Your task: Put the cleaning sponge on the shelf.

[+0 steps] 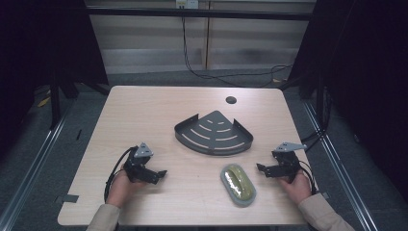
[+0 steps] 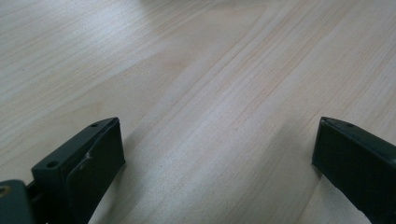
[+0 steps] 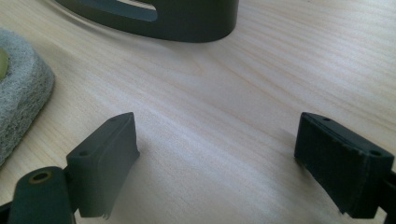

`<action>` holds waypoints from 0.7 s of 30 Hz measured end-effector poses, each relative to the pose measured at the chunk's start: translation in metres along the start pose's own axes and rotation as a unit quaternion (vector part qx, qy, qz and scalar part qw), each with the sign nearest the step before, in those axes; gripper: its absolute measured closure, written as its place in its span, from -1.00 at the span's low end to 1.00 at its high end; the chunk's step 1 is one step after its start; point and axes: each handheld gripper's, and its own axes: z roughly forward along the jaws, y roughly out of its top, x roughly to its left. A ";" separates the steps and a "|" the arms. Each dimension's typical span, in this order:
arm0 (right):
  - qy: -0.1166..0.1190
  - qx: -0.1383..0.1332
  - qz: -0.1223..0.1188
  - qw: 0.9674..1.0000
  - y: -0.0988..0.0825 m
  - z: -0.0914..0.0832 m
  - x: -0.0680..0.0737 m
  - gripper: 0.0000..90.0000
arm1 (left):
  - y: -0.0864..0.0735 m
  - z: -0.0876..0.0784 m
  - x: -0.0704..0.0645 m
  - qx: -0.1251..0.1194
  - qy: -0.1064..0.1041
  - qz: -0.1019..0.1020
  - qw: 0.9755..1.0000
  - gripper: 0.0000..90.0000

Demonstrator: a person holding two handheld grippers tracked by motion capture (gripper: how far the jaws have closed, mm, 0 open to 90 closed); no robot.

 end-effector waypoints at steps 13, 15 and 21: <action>0.042 0.142 0.035 0.988 0.039 -0.009 0.016 -0.44 | 0.000 0.000 0.000 0.000 0.000 0.000 1.000 -0.97; 0.041 0.157 0.029 0.986 0.046 -0.013 0.020 -0.43 | 0.000 0.000 0.000 0.000 0.000 0.000 1.000 -0.97; 0.041 0.187 0.020 0.981 0.065 -0.022 0.034 -0.38 | 0.000 0.000 0.000 0.000 0.000 0.000 1.000 -0.97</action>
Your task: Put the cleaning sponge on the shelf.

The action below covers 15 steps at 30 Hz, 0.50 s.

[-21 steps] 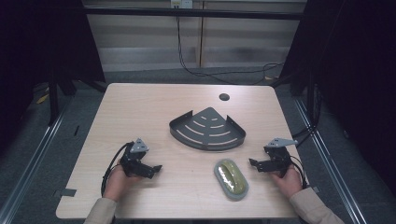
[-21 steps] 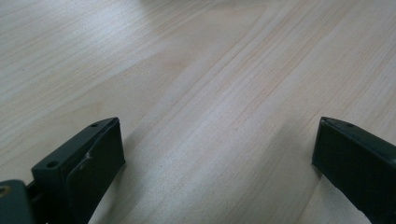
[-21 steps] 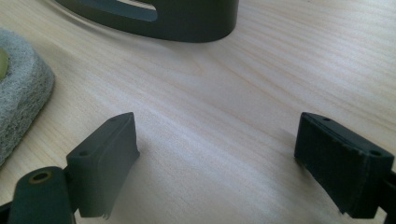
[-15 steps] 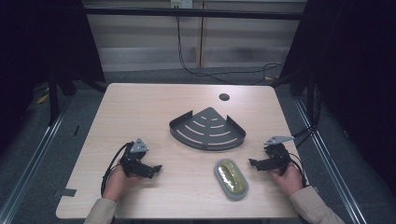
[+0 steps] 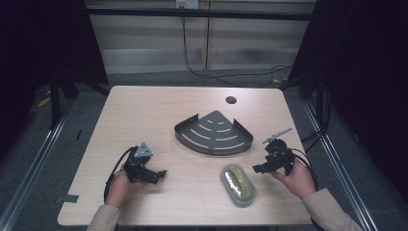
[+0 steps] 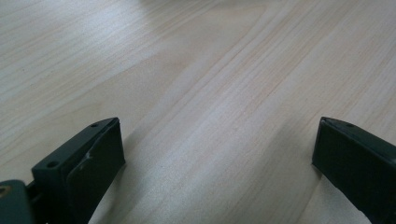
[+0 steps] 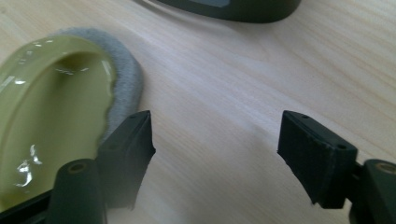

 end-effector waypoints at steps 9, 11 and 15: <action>-0.010 0.044 -0.018 0.999 0.012 -0.014 0.015 -0.37 | 0.000 0.000 0.000 0.000 0.000 0.000 1.000 -0.97; -0.008 0.044 -0.014 0.999 0.015 -0.017 0.016 -0.37 | 0.000 0.000 0.000 0.000 0.000 0.000 1.000 -0.97; -0.009 0.048 -0.012 0.999 0.019 -0.022 0.018 -0.37 | 0.000 0.000 0.000 0.000 0.000 0.000 1.000 -0.97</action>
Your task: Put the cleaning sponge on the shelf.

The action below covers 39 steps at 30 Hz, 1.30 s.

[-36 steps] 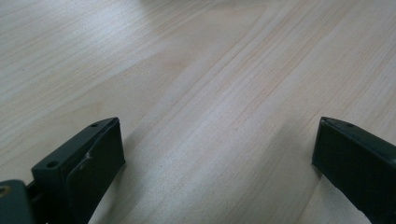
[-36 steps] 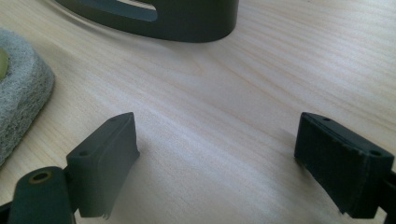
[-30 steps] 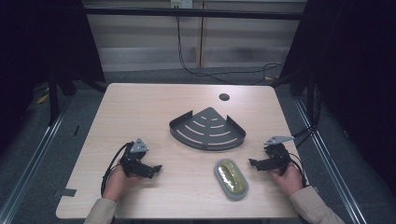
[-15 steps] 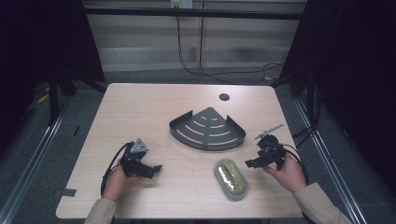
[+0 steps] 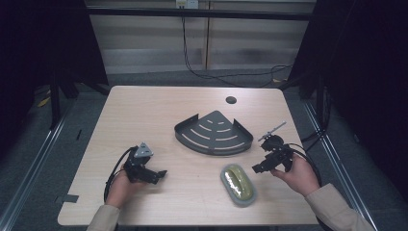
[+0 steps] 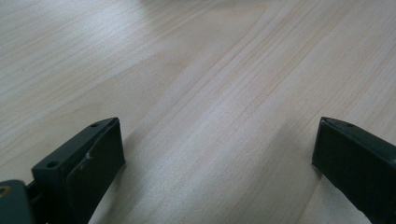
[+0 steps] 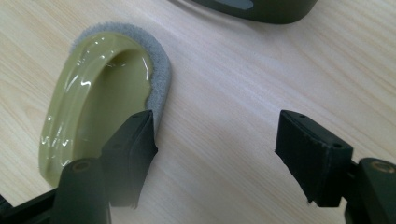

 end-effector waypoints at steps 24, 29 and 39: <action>0.034 0.050 -0.028 0.998 0.025 -0.015 0.046 -0.19 | 0.000 0.000 0.000 0.000 0.000 -0.001 1.000 -0.97; 0.040 0.056 -0.031 0.997 0.026 -0.011 0.051 -0.15 | 0.000 0.000 0.000 0.000 0.000 -0.001 1.000 -0.97; 0.046 0.067 -0.048 0.996 0.032 0.002 0.063 -0.06 | 0.000 0.000 0.000 0.000 0.000 -0.001 1.000 -0.97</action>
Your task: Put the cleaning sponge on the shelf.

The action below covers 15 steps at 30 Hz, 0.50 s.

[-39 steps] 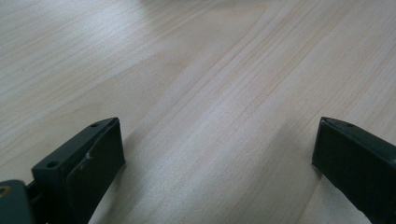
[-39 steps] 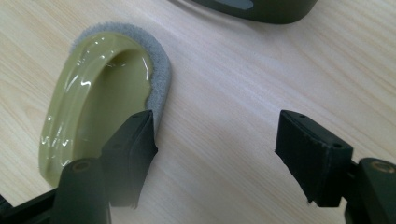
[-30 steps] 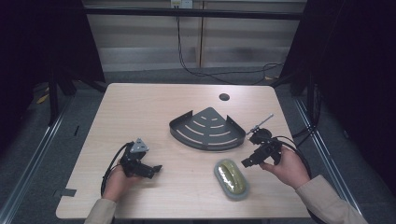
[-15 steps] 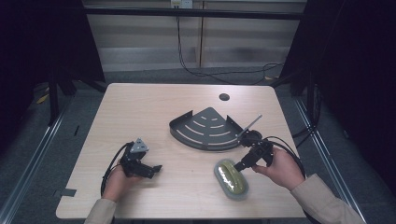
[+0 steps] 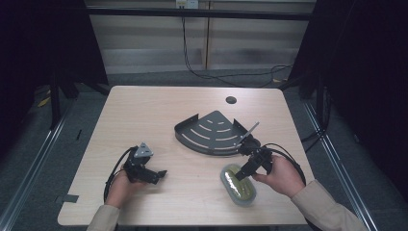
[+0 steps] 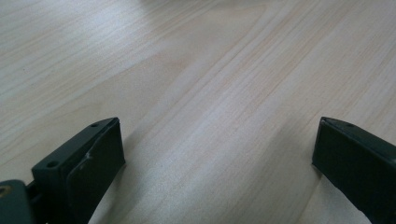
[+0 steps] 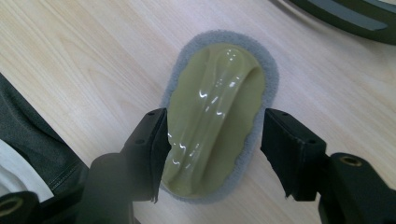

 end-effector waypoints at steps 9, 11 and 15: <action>0.001 0.005 0.003 1.000 0.000 0.014 0.001 0.20 | 0.000 0.000 0.000 0.000 0.000 0.000 1.000 -0.97; 0.000 0.005 0.003 1.000 0.000 0.015 0.002 0.25 | 0.000 0.000 0.000 0.000 0.000 0.000 1.000 -0.97; 0.002 0.006 0.004 1.000 0.000 0.019 0.003 0.40 | 0.000 0.000 0.000 0.000 0.000 0.000 1.000 -0.97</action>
